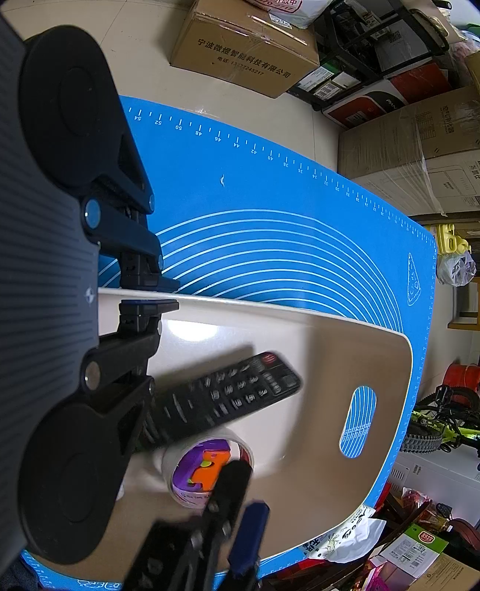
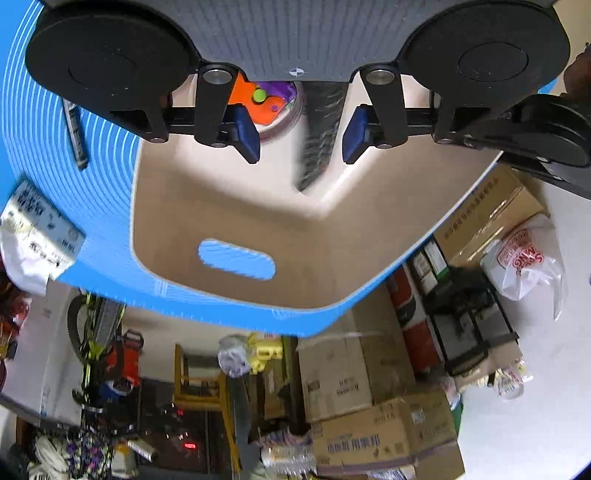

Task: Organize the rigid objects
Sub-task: 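Carry the remote into the basket and open the right gripper, then move the right gripper back to the white charger, then grasp the white charger block with the right gripper, then carry the charger into the basket and open the right gripper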

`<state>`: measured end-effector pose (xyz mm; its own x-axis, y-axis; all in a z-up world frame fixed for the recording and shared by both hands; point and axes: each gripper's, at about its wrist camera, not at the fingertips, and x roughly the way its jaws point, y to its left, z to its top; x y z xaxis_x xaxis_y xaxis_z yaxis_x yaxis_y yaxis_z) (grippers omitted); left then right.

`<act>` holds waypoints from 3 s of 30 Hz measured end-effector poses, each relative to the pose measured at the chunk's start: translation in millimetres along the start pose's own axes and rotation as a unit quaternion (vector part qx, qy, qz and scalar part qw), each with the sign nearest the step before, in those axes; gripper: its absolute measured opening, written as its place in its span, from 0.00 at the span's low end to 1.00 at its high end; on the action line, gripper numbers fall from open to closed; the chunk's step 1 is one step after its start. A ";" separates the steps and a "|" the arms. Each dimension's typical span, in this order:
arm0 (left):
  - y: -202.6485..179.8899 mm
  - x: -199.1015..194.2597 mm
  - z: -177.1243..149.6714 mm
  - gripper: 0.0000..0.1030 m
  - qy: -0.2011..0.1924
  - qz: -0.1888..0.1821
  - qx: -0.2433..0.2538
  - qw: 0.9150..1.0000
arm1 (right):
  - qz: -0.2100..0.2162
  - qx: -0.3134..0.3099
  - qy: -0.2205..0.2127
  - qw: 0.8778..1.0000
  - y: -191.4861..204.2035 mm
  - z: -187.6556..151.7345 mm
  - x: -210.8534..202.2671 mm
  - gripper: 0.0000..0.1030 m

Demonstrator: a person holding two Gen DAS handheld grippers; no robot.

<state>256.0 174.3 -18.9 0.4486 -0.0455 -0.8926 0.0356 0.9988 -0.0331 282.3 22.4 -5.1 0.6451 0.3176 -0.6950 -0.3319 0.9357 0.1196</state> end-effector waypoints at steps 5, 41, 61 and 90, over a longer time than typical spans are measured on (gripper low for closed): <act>-0.1 0.3 0.1 0.05 0.000 0.000 0.000 1.000 | -0.004 0.017 -0.026 1.000 -16.7 2.3 -17.5 0.68; 2.1 -0.3 -0.7 0.05 0.000 -0.002 0.000 1.000 | -0.149 0.148 0.018 0.978 -155.1 -71.5 1.4 0.60; 2.3 -0.3 -0.8 0.05 0.000 -0.002 0.000 1.000 | -0.171 0.153 0.041 0.972 -158.0 -73.3 31.0 0.44; 3.9 -1.6 -0.3 0.05 0.000 -0.004 -0.001 1.000 | -0.115 0.094 -0.091 0.985 -95.9 -5.6 -54.0 0.41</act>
<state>255.1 178.3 -17.7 0.4487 -0.0531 -0.8921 0.0369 0.9985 -0.0409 275.4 -85.4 17.0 0.8062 0.1003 -0.5830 -0.0398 0.9925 0.1156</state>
